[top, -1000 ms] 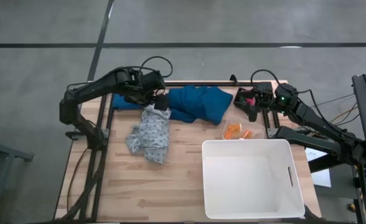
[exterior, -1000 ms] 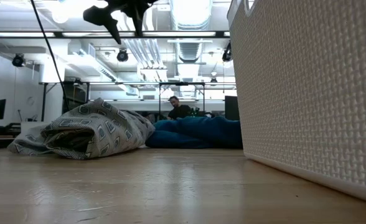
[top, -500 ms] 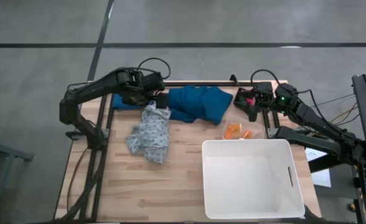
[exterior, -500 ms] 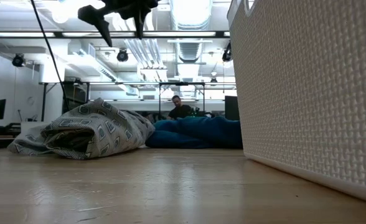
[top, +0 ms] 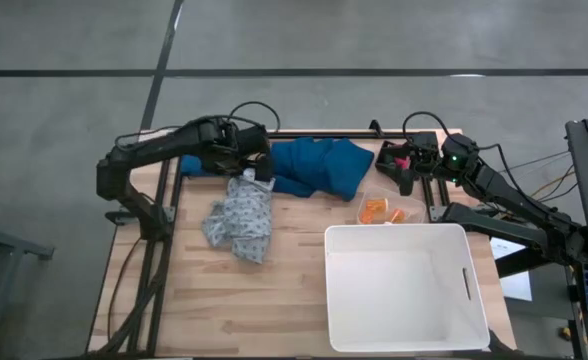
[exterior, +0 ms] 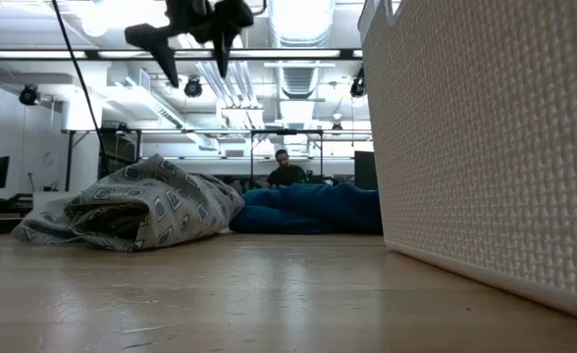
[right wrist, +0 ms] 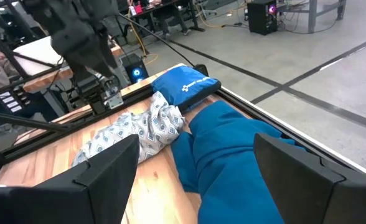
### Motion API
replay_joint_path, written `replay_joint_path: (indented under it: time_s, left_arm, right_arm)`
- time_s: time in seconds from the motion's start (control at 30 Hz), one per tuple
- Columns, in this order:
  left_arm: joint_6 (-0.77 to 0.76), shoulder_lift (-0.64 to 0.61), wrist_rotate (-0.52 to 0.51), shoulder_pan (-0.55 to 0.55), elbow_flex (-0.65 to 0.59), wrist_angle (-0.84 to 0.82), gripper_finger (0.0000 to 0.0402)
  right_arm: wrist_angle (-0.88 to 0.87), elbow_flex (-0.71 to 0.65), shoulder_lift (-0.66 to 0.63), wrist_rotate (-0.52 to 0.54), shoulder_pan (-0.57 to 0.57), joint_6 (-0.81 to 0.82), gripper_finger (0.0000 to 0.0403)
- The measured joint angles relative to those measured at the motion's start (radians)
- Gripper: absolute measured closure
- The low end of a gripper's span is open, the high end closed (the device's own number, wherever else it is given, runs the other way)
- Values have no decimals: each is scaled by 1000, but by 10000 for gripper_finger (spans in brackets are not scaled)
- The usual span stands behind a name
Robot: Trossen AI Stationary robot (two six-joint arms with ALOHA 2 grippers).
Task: Pick & place medical supplies in basket/bin
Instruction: Put the gray patterned patient gown into the white bin
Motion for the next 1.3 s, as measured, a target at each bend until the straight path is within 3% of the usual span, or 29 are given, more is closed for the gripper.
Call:
replay_joint_path:
  time_s: [0.4,0.57,0.7,1.07,1.3]
  left_arm:
    - [-11,0,28,0,-291,221,20]
    - [-12,0,107,0,-384,329,18]
    - [-20,0,168,0,-439,397,18]
    - [-164,-1,173,-20,-541,497,18]
    - [-168,-2,173,-29,-621,604,20]
  right_arm:
    - [0,0,0,0,0,0,92]
    - [0,0,0,0,0,0,92]
    - [0,0,0,0,0,0,92]
    - [0,0,0,0,0,0,92]
    - [0,0,0,0,0,0,92]
